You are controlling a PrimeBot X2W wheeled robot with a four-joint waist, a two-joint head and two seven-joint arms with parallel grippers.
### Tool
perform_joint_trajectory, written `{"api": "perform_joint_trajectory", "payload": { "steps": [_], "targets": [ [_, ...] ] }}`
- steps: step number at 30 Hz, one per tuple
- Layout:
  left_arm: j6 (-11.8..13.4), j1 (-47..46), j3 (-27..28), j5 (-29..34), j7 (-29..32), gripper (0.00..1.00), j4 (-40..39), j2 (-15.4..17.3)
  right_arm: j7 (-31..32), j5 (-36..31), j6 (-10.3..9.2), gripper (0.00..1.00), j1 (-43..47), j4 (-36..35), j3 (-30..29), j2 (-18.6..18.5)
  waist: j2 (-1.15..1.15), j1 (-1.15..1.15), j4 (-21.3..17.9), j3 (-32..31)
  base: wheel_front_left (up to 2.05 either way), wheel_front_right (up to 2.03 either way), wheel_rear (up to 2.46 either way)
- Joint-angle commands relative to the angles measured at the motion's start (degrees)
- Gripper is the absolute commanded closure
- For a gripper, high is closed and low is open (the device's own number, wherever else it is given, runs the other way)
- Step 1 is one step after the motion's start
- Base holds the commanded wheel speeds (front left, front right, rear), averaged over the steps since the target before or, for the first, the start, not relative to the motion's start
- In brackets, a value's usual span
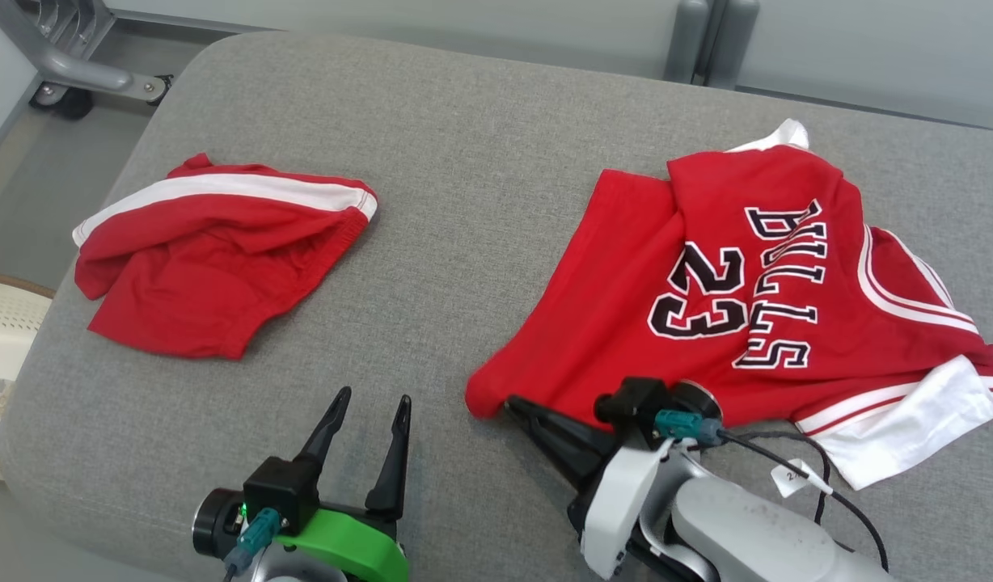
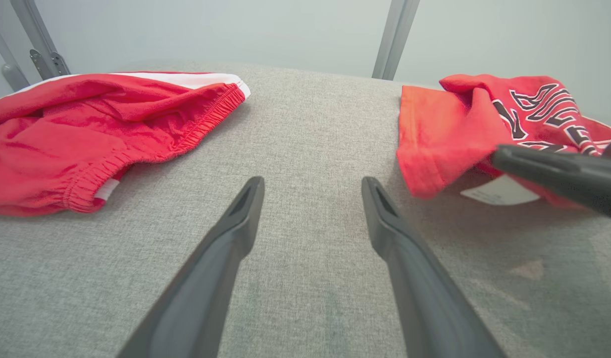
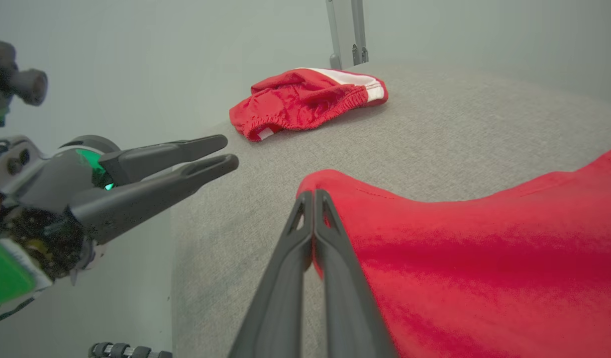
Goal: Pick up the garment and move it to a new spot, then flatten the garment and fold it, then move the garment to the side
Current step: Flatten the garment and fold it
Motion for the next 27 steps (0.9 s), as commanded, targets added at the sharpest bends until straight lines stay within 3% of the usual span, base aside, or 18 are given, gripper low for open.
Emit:
{"api": "perform_joint_trajectory", "payload": {
  "steps": [1, 2, 5, 8, 11, 20, 27],
  "targets": [
    [-0.3, 0.9, 0.3, 0.6, 0.0, 0.0, 0.3, 0.1, 0.8, 3.3, -0.06, 0.63, 1.0, 1.4, 2.6, -0.7, 0.0, 0.0, -0.4, -1.4, 0.0, 0.0, 0.0],
    [-0.3, 1.2, 0.4, 0.9, 0.0, 0.0, 0.4, 0.1, 0.7, 4.8, -0.06, 0.0, 0.4, 2.3, 5.0, -1.1, 0.0, 0.0, -0.5, -1.7, 0.0, 0.0, 0.0],
    [-0.4, 1.9, 1.1, 1.3, 0.0, 0.0, 0.7, 0.1, 0.2, 10.2, -0.03, 0.0, -0.8, 3.6, 8.0, -0.9, 0.0, 0.0, -1.1, -2.5, 0.0, 0.0, 0.0],
    [-0.4, 2.7, 2.0, 1.7, 0.0, 0.0, 0.9, 0.1, -0.2, 12.8, -0.04, 0.0, -1.4, 3.0, 7.0, -1.5, 0.0, 0.0, -2.8, -3.3, 0.0, 0.0, 0.0],
    [-0.5, 3.2, 3.2, 2.1, 0.0, 0.0, 0.8, 0.1, -0.2, 12.4, -0.06, 0.0, 0.5, 1.0, 0.2, -2.0, 0.0, 0.0, -5.2, -4.3, 0.0, 0.0, 0.0],
    [-0.7, 0.5, 4.8, 2.0, 0.0, 0.0, 0.6, 0.1, -0.2, -1.8, -0.04, 0.0, 10.4, 0.9, -24.5, 0.1, 0.0, 0.0, -14.0, -5.0, 0.0, 0.0, 0.0],
    [-0.8, -6.3, 5.5, 2.1, 0.0, 0.0, 5.4, 0.1, -0.2, -8.1, -0.03, 0.0, 16.0, -0.7, -34.9, 2.7, 0.0, 0.0, -19.0, -2.8, 0.0, 0.0, 0.0]
  ]
}}
